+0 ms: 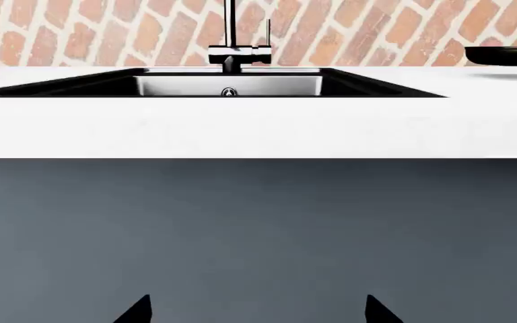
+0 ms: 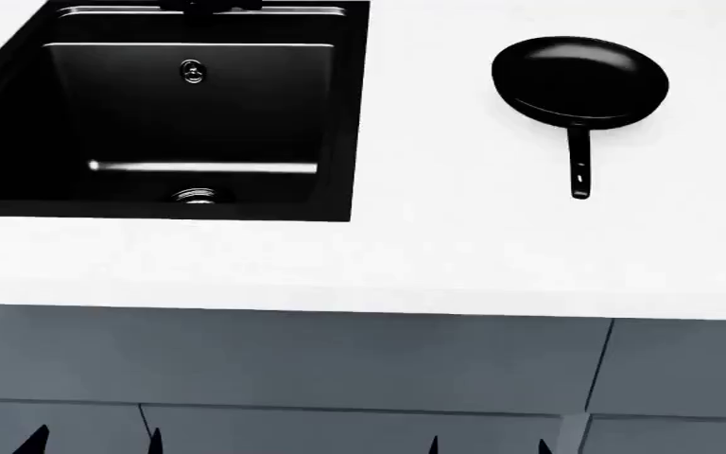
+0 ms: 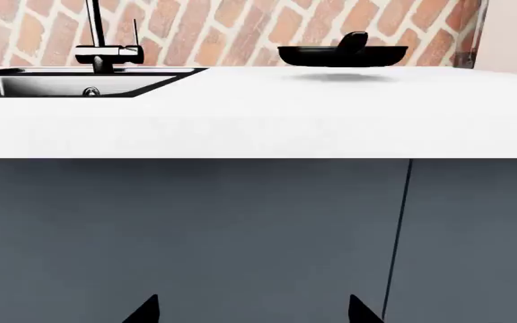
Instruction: Pick the pan and sponge and place them into the sink. Then turn on the water.
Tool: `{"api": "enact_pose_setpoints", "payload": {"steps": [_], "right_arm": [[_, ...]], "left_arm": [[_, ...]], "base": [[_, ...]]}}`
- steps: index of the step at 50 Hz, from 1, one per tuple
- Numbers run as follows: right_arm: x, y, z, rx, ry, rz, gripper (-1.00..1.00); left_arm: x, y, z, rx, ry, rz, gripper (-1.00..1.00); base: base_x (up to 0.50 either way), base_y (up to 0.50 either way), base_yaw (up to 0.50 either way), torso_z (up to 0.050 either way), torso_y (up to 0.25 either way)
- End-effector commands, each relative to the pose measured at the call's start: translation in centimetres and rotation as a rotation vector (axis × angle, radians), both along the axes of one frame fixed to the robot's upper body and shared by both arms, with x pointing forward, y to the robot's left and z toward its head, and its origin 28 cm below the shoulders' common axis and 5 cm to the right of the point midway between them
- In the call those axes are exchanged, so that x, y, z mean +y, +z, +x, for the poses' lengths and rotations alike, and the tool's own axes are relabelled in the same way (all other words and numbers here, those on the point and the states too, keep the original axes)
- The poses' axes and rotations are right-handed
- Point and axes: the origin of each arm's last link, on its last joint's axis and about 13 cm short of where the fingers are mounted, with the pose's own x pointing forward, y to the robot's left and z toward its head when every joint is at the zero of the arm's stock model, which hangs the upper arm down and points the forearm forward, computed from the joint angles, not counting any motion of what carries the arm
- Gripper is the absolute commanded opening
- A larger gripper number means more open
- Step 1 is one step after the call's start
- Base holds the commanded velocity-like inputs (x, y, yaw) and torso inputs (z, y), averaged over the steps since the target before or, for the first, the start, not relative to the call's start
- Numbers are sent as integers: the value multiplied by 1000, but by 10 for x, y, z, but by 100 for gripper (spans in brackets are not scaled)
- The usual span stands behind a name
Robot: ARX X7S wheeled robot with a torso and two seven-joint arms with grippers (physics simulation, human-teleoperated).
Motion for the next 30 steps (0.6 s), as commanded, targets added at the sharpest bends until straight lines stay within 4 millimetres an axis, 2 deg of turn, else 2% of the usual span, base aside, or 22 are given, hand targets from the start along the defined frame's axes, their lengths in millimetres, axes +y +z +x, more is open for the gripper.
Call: {"api": "enact_pose_setpoints", "payload": {"steps": [1, 27, 30], "right_arm": [[1, 0, 0, 2, 5, -10, 100], [0, -2, 0, 24, -5, -39, 100], [0, -2, 0, 27, -6, -47, 100]], "left_arm": [[0, 0, -2, -8, -12, 14, 100], [-1, -1, -1, -11, -16, 14, 100], [1, -1, 0, -20, 4, 48, 100]], "base": [[0, 0, 0, 0, 0], [0, 0, 0, 0, 0], [0, 0, 0, 49, 0]]}}
